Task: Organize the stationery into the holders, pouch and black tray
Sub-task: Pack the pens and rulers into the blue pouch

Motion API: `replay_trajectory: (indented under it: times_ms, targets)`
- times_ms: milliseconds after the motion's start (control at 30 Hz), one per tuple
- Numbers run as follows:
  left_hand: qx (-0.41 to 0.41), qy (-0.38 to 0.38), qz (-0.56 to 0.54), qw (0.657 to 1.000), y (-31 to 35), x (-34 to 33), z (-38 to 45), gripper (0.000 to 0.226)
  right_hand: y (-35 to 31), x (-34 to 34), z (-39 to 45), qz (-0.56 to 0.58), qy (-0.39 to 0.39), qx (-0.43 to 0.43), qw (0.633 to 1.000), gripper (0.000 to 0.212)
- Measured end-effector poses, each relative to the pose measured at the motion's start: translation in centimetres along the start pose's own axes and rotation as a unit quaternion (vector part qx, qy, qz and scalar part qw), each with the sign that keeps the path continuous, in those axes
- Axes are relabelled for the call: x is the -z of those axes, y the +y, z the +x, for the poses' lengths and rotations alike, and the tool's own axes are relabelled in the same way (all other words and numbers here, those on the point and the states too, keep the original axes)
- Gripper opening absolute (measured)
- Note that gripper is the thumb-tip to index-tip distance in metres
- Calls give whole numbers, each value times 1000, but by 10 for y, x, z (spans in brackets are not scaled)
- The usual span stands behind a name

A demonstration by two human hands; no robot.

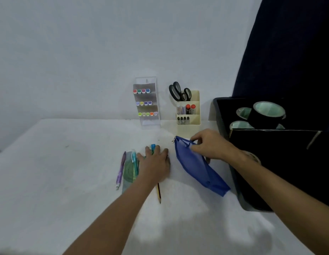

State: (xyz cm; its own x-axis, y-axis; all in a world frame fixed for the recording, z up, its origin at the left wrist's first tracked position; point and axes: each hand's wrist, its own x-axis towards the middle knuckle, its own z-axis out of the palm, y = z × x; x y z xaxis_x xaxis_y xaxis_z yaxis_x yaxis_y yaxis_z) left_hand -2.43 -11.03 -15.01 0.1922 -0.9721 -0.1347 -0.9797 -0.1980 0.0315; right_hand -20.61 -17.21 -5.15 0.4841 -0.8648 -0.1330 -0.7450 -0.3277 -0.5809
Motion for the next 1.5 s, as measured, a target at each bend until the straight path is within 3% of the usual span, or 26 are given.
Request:
replay_trajectory:
  times_ms: [167,267,333,433,567,1000,1067,1200,1267,1333,1500]
  targets:
    - [-1,7,-37,999,-16,8,-6,51,2,-15,9,25,39,23,999,33]
    - [25,100,-120,987,-26,18,-18,51,11,-25,11,47,45,21,998,35]
    - [97,148,-136,975,-42,25,-25,49,14,-30,11,66,38,25,997,35]
    - [220,101,-146,959,-70,34,-36,33,14,-33,14,76,46,50,995,34]
    - [281,18,-134,950,-76,27,-54,30,16,-37,20,57,71,74,993,36]
    - [252,-13,-112,961,-65,18,-80,23,22,-39,22,111,68,40,991,33]
    - [248,-9,-138,959,-66,20,-80,21,23,-37,22,116,65,36,990,34]
    - [280,-44,-259,923,-73,28,-78,34,22,-38,21,116,57,34,991,35]
    - [275,-60,-292,914,-75,30,-78,25,22,-39,20,119,56,36,991,36]
    - [267,-55,-336,902,-76,35,-77,9,21,-39,21,121,60,28,990,38]
    - [227,41,-365,902,-68,64,-78,11,20,-40,22,137,53,8,989,38]
